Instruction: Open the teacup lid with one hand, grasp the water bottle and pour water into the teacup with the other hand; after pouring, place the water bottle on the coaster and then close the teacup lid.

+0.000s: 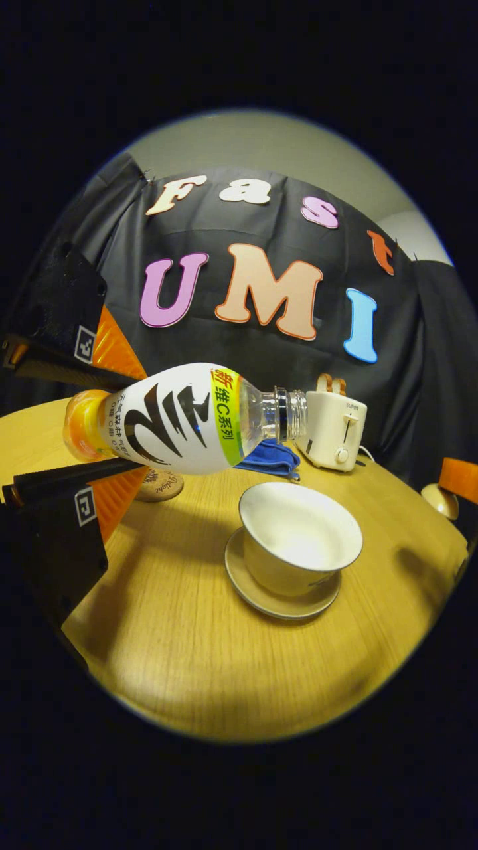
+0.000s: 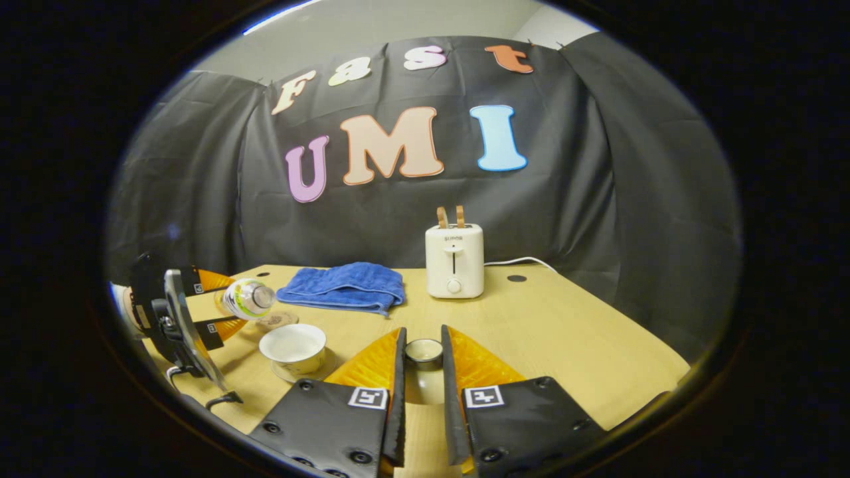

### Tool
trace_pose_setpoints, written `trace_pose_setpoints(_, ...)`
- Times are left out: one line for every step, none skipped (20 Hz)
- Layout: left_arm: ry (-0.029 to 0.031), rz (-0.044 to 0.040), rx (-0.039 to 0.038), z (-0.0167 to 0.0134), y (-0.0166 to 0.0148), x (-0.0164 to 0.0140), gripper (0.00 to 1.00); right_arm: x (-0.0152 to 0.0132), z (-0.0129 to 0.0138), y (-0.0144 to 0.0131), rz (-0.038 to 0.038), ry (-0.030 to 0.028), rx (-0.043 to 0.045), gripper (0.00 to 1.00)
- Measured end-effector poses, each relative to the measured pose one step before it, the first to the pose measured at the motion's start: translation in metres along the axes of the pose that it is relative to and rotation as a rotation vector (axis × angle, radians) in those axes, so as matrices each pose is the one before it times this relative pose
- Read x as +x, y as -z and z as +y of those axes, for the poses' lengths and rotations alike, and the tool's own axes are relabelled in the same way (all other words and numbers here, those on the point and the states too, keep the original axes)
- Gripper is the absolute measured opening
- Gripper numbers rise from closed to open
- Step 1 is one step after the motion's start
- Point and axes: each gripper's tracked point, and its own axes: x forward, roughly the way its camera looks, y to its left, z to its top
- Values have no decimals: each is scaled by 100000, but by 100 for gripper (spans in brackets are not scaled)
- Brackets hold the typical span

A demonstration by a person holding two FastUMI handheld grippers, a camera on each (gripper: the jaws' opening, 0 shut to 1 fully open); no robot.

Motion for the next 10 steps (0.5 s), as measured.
trace_pose_setpoints(310, 25, 3001, -17, -46, 144, 53, 32, 37, 93, -10, -107, -155, 29)
trace_pose_setpoints(578, 594, 2927, -123, 233, 201, 52, 15, 87, -52, -1, -162, -138, 29)
trace_pose_setpoints(124, -158, 2599, 30, 4, 119, 52, -71, 36, 52, -25, -119, -125, 29)
trace_pose_setpoints(24, 737, 2616, 73, 43, -70, 53, -40, 57, -6, 2, -68, -70, 29)
trace_pose_setpoints(-194, 118, 2178, 74, -46, 29, 52, -9, 16, 86, -79, -43, 17, 29)
trace_pose_setpoints(-208, 199, 1855, 108, -52, -122, 53, -11, -11, 29, 131, -27, 104, 28)
trace_pose_setpoints(93, 361, 2090, 59, -14, -51, 53, -40, -68, 229, 177, 43, 98, 27)
trace_pose_setpoints(62, -51, 2217, 68, -119, -23, 52, 37, -22, 69, 207, 11, 57, 27)
trace_pose_setpoints(210, 48, 2430, 29, 107, -25, 53, -5, -51, 32, 114, 58, 43, 28)
trace_pose_setpoints(496, 222, 2794, 148, 18, -122, 53, 7, -25, 19, 43, -39, 57, 29)
